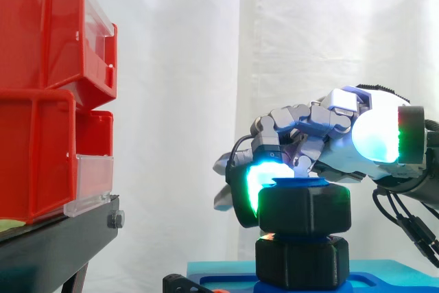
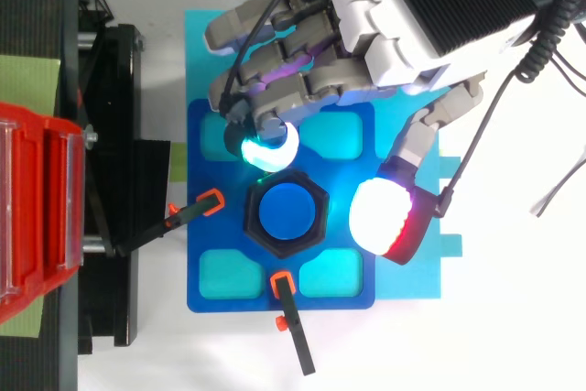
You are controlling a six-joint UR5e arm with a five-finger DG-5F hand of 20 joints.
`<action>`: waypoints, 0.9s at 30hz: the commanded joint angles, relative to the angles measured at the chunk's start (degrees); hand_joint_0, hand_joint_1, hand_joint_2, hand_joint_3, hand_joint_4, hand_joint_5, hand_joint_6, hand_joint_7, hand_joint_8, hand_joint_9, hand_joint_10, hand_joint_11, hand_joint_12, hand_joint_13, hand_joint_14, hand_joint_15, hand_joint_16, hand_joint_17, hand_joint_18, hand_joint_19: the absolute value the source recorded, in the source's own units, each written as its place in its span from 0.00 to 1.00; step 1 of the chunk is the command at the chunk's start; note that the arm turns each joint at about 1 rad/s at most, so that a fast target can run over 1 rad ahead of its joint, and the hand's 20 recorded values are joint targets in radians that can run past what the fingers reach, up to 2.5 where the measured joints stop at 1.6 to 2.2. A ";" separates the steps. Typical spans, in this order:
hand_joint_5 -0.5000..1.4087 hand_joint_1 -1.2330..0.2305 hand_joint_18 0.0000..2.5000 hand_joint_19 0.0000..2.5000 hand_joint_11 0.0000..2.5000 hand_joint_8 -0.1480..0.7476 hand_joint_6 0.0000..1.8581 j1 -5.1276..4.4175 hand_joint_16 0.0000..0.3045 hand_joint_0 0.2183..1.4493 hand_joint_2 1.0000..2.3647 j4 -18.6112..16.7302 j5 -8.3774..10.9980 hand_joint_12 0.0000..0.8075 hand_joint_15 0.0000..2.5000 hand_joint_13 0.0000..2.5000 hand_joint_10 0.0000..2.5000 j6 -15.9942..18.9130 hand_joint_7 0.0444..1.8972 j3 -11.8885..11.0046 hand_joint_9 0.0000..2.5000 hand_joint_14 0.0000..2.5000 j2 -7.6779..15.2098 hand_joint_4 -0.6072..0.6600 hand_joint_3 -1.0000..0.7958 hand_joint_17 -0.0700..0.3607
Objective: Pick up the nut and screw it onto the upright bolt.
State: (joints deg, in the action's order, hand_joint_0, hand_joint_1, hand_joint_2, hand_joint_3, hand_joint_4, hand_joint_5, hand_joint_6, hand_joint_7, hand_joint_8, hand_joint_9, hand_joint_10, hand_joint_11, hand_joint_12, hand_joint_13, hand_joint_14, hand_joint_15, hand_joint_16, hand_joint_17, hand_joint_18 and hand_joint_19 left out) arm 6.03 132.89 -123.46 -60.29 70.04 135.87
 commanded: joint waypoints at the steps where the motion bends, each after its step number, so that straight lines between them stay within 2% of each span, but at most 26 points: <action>1: 0.27 0.67 0.21 0.00 0.00 0.43 0.39 0.12 0.05 0.23 0.00 0.00 -0.02 0.26 0.00 0.33 0.00 0.00 0.58 0.01 0.49 0.00 -0.08 0.58 0.28 0.25; 4: 0.28 0.66 0.25 0.00 0.01 0.39 0.39 0.12 0.05 0.23 0.00 -0.09 -0.02 0.22 0.00 0.36 0.00 0.00 0.57 -0.08 0.55 0.00 0.01 0.57 0.28 0.24; 9: 0.27 0.66 0.26 0.00 0.02 0.40 0.39 0.12 0.05 0.23 0.00 -1.06 -0.02 0.22 0.00 0.37 0.00 0.00 0.57 0.01 0.57 0.00 0.01 0.56 0.28 0.24; 11: 0.27 0.67 0.23 0.00 0.03 0.45 0.36 0.12 0.06 0.23 0.00 -1.58 -0.02 0.25 0.00 0.34 0.00 0.09 0.62 -0.08 0.54 0.00 0.01 0.59 0.28 0.25; 12: 0.26 0.68 0.21 0.00 0.03 0.48 0.32 0.03 0.06 0.23 0.00 -1.85 -0.02 0.28 0.00 0.32 0.00 0.09 0.70 0.01 0.52 0.00 -0.08 0.63 0.28 0.26; 14: 0.26 0.69 0.19 0.00 0.04 0.49 0.27 0.12 0.07 0.22 0.00 -2.11 -0.02 0.30 0.00 0.31 0.00 0.17 0.80 -0.08 0.50 0.00 -0.08 0.66 0.28 0.27; 16: 0.24 0.69 0.17 0.00 0.03 0.50 0.27 0.03 0.08 0.22 0.00 -2.55 -0.02 0.33 0.00 0.29 0.00 0.17 0.69 -0.08 0.47 0.00 -0.08 0.66 0.28 0.28; 22: 0.20 0.70 0.15 0.00 0.02 0.50 0.27 0.12 0.09 0.21 0.00 -3.96 -0.02 0.37 0.00 0.26 0.00 0.26 0.55 -0.08 0.42 0.00 0.01 0.70 0.28 0.31; 27: 0.19 0.70 0.12 0.00 0.00 0.49 0.27 0.12 0.10 0.20 0.00 -5.36 -0.20 0.39 0.00 0.24 0.00 0.35 0.44 0.01 0.38 0.00 -0.08 0.68 0.28 0.33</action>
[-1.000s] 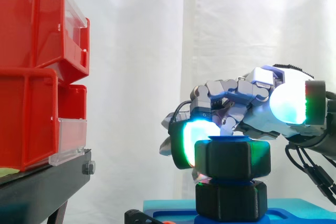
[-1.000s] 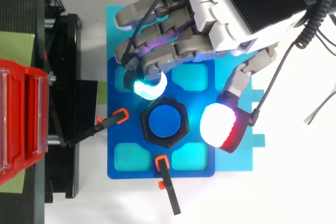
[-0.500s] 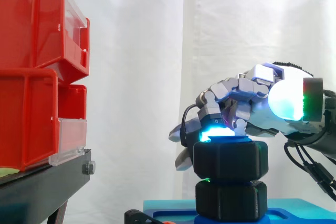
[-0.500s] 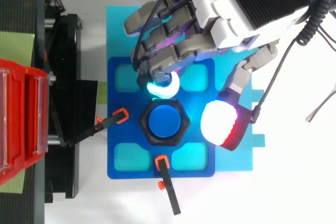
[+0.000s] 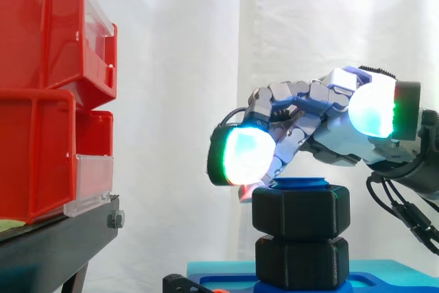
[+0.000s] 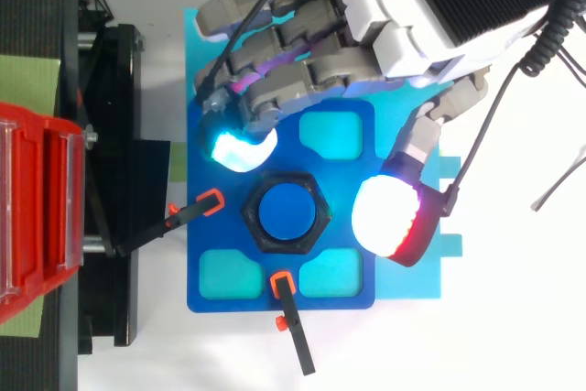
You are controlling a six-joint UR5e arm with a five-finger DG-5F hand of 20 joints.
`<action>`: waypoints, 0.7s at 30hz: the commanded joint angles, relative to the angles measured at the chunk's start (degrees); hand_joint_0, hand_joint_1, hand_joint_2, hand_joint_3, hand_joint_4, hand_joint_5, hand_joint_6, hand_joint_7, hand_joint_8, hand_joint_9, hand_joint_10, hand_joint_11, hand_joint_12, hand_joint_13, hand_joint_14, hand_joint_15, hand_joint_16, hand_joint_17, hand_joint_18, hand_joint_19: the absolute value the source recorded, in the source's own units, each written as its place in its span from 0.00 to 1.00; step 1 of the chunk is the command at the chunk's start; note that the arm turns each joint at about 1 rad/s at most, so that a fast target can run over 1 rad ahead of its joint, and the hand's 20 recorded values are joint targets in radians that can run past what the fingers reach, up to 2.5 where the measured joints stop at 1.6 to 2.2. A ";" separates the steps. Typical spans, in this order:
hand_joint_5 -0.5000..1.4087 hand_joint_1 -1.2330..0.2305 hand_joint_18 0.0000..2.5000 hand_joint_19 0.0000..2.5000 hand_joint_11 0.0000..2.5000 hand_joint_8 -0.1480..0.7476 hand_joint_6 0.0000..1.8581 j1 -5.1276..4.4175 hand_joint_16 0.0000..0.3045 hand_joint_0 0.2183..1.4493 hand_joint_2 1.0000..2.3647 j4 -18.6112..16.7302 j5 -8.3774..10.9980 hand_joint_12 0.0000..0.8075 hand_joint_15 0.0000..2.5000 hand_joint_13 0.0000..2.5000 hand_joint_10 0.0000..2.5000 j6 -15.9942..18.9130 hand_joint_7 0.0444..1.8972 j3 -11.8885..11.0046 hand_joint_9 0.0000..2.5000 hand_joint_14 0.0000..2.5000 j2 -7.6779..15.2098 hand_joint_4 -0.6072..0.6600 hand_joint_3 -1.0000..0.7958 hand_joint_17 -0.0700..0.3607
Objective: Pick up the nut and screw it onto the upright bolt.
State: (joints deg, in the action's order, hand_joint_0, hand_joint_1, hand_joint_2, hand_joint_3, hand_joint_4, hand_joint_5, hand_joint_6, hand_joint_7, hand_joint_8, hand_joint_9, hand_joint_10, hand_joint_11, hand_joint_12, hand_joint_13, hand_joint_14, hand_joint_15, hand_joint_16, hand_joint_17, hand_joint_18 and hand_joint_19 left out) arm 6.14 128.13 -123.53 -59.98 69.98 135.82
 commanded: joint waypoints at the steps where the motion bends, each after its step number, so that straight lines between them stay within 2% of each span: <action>1: 0.19 0.70 0.12 0.00 0.00 0.49 0.27 0.02 0.11 0.20 0.00 -0.43 -0.31 0.39 0.00 0.24 0.00 0.04 0.43 -0.02 0.37 0.00 -0.03 0.68 0.28 0.33; 18: 0.18 0.72 0.07 0.00 0.00 0.46 0.27 -2.18 0.13 0.20 0.00 3.27 0.05 0.41 0.00 0.20 0.00 -0.66 0.36 0.07 0.31 0.00 0.14 0.65 0.28 0.37; 21: 0.18 0.72 0.06 0.00 0.00 0.46 0.27 -2.36 0.13 0.20 0.00 3.53 0.22 0.41 0.00 0.19 0.00 -0.66 0.36 0.07 0.30 0.00 1.02 0.65 0.28 0.37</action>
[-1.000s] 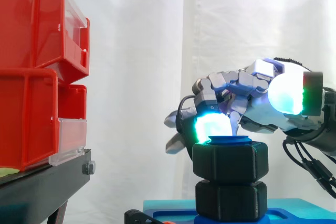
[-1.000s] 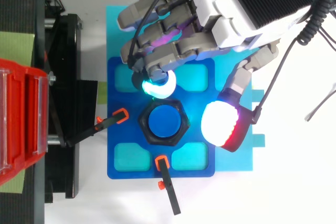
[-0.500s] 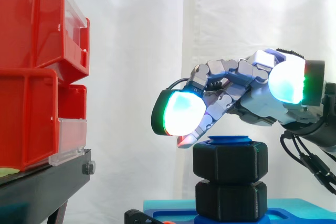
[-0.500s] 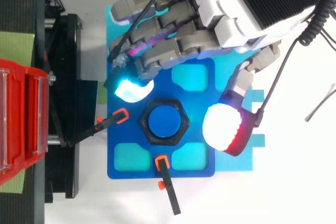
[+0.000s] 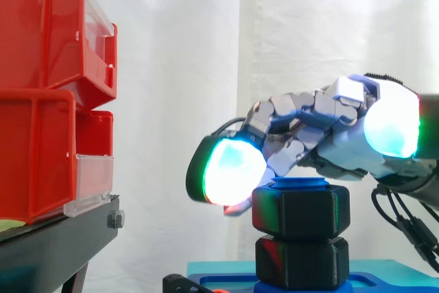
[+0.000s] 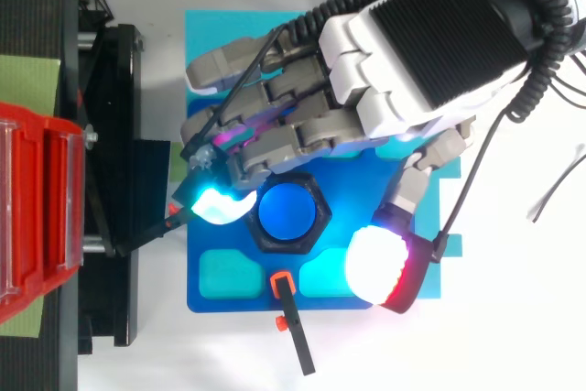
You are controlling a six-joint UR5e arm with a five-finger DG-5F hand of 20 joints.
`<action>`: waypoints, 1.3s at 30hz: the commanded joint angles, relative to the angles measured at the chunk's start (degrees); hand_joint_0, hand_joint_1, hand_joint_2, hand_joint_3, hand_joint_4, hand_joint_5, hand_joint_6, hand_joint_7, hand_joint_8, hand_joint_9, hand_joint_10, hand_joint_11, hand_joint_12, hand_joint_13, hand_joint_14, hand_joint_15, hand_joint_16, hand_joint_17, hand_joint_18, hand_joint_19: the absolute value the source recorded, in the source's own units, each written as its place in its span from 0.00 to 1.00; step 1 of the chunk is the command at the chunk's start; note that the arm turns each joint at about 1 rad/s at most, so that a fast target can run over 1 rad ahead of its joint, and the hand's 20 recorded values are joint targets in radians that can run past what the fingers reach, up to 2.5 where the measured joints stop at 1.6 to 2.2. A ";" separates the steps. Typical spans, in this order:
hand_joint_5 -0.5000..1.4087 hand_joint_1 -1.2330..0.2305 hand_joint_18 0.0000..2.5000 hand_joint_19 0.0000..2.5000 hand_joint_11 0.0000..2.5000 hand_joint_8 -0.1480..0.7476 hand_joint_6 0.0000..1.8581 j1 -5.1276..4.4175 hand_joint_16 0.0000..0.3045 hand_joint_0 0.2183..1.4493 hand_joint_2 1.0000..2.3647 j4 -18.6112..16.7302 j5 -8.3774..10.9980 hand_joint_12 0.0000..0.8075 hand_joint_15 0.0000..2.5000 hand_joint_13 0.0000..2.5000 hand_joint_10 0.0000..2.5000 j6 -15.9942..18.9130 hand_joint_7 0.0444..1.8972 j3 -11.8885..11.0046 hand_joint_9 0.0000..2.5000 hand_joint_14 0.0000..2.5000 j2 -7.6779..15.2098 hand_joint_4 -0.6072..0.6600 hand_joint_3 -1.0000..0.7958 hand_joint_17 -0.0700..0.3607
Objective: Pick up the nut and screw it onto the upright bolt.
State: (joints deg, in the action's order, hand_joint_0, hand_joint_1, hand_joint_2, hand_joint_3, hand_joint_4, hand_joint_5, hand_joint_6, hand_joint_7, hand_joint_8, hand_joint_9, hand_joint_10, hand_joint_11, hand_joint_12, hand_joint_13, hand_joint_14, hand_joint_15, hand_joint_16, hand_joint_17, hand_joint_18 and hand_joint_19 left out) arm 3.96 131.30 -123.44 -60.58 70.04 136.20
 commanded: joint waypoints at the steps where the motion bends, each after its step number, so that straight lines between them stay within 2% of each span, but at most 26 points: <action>1: 0.18 0.72 0.06 0.00 0.00 0.46 0.27 -0.18 0.13 0.20 0.00 0.36 0.13 0.41 0.00 0.19 0.00 0.02 0.36 0.01 0.30 0.00 0.83 0.65 0.28 0.37; 13: 0.18 0.72 0.06 0.00 0.00 0.48 0.27 0.34 0.13 0.20 0.00 -1.13 0.13 0.41 0.00 0.19 0.00 0.29 0.41 0.01 0.30 0.00 0.91 0.67 0.28 0.36; 22: 0.21 0.70 0.10 0.00 0.00 0.51 0.27 0.61 0.10 0.21 0.00 -1.13 0.13 0.38 0.00 0.22 0.00 0.29 0.59 0.01 0.33 0.00 0.91 0.68 0.28 0.32; 30: 0.22 0.69 0.12 0.00 0.00 0.52 0.27 0.96 0.10 0.21 0.00 -1.31 -0.05 0.37 0.00 0.23 0.00 0.29 0.69 -0.08 0.35 0.00 0.91 0.66 0.28 0.32; 37: 0.25 0.69 0.13 0.00 0.00 0.52 0.27 1.58 0.09 0.22 0.00 -2.01 -0.14 0.34 0.00 0.24 0.00 0.29 0.79 0.01 0.37 0.00 0.91 0.69 0.28 0.31; 39: 0.26 0.68 0.14 0.00 0.00 0.51 0.30 1.75 0.09 0.22 0.00 -2.10 -0.14 0.34 0.00 0.25 0.00 0.29 0.74 0.01 0.38 0.00 0.91 0.67 0.28 0.30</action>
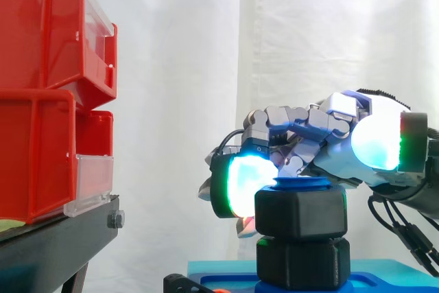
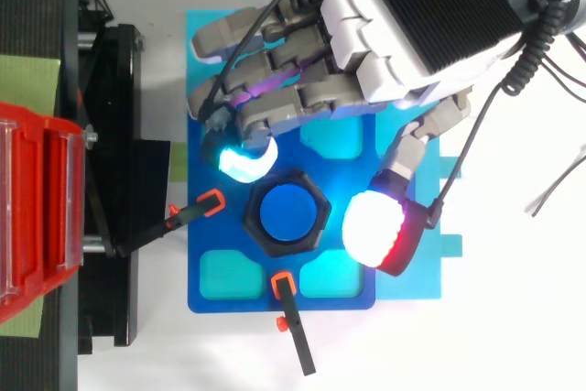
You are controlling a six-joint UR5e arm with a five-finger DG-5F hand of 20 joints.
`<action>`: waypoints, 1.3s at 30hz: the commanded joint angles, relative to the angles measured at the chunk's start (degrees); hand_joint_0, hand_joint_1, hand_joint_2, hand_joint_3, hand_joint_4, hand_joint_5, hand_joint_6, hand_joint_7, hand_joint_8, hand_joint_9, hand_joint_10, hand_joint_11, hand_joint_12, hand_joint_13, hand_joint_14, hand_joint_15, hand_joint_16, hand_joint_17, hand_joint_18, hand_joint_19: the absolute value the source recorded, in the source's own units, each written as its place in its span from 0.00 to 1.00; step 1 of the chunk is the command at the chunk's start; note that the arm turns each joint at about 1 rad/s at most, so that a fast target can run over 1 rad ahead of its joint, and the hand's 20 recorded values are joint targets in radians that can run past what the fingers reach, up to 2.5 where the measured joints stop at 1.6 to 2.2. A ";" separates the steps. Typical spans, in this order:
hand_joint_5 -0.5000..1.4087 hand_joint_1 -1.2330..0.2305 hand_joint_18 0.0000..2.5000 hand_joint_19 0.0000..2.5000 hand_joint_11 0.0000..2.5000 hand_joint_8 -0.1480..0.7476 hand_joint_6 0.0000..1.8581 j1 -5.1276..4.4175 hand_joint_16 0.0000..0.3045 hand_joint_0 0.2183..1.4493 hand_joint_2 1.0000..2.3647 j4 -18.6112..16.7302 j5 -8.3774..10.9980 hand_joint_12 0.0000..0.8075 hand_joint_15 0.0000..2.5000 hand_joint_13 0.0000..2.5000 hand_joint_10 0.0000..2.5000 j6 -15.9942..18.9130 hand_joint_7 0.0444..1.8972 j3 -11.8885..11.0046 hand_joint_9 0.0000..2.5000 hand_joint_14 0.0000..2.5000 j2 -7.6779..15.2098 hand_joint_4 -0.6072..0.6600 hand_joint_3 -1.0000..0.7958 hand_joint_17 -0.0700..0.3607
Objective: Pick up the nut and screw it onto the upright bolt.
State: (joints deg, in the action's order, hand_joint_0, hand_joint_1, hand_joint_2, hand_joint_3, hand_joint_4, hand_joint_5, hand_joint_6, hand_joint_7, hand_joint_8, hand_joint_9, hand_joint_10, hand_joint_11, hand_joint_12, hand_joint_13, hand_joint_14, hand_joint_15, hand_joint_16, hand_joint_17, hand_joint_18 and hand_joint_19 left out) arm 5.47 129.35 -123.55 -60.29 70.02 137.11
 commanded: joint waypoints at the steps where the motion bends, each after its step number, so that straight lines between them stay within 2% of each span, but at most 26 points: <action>1: 0.26 0.68 0.15 0.00 0.00 0.50 0.31 0.42 0.09 0.22 0.00 -0.15 -0.02 0.34 0.00 0.25 0.00 0.00 0.72 -0.06 0.40 0.00 0.00 0.65 0.28 0.30; 4: 0.26 0.67 0.18 0.00 0.00 0.48 0.35 0.60 0.08 0.23 0.00 -0.15 -0.11 0.31 0.00 0.28 0.00 0.00 0.62 0.02 0.44 0.00 -0.09 0.61 0.28 0.29; 12: 0.28 0.66 0.29 0.00 0.04 0.38 0.39 0.95 0.06 0.23 0.00 -0.50 -0.55 0.24 0.00 0.38 0.00 0.00 0.55 0.02 0.59 0.00 -0.09 0.57 0.28 0.26; 18: 0.28 0.69 0.31 0.00 0.05 0.38 0.40 1.12 0.06 0.22 0.00 -1.12 -0.72 0.24 0.00 0.40 0.00 0.09 0.55 0.02 0.61 0.00 -0.09 0.55 0.28 0.26; 20: 0.27 0.70 0.27 0.00 0.05 0.44 0.38 1.12 0.07 0.22 0.00 -1.30 -0.72 0.26 0.00 0.37 0.00 0.09 0.58 -0.06 0.59 0.00 0.00 0.57 0.28 0.28; 22: 0.27 0.72 0.24 0.00 0.06 0.48 0.33 1.21 0.08 0.21 0.00 -2.26 -0.72 0.30 0.00 0.35 0.00 0.44 0.65 -0.06 0.55 0.00 -0.09 0.63 0.28 0.30; 23: 0.27 0.72 0.24 0.00 0.06 0.49 0.33 1.21 0.08 0.21 0.00 -2.53 -0.72 0.31 0.00 0.35 0.00 0.61 0.66 -0.06 0.55 0.00 0.00 0.63 0.28 0.30; 25: 0.27 0.72 0.22 0.00 0.05 0.47 0.27 1.30 0.09 0.20 0.00 -2.79 -0.81 0.31 0.00 0.34 0.00 0.97 0.76 -0.85 0.54 0.00 -0.09 0.63 0.28 0.31; 26: 0.27 0.72 0.22 0.00 0.05 0.47 0.27 1.30 0.09 0.19 0.00 -2.79 -1.07 0.31 0.00 0.34 0.00 1.05 0.76 -1.38 0.54 0.00 -0.09 0.64 0.28 0.31; 29: 0.25 0.73 0.20 0.00 0.04 0.48 0.27 1.48 0.10 0.19 0.00 -2.61 -2.22 0.33 0.00 0.32 0.00 1.05 0.69 -2.09 0.52 0.00 -0.09 0.68 0.28 0.32; 30: 0.24 0.73 0.18 0.00 0.03 0.48 0.27 1.48 0.10 0.18 0.00 -2.61 -2.39 0.34 0.00 0.31 0.00 1.14 0.63 -2.17 0.50 0.00 -0.09 0.70 0.28 0.32; 33: 0.23 0.74 0.18 0.00 0.02 0.50 0.27 1.48 0.10 0.18 0.00 -2.61 -2.48 0.36 0.00 0.30 0.00 1.32 0.58 -2.44 0.49 0.00 0.00 0.73 0.28 0.33; 39: 0.20 0.75 0.13 0.00 0.00 0.48 0.27 1.21 0.12 0.18 0.00 -2.53 -2.48 0.39 0.00 0.26 0.00 1.32 0.45 -2.44 0.42 0.00 -0.09 0.71 0.28 0.35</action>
State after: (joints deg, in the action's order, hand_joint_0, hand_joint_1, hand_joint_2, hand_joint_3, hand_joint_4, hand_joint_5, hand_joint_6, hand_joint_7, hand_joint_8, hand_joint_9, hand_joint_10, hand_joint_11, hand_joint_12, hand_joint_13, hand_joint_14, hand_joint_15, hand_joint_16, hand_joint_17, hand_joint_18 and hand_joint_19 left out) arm 6.89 126.78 -126.01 -58.99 67.62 137.09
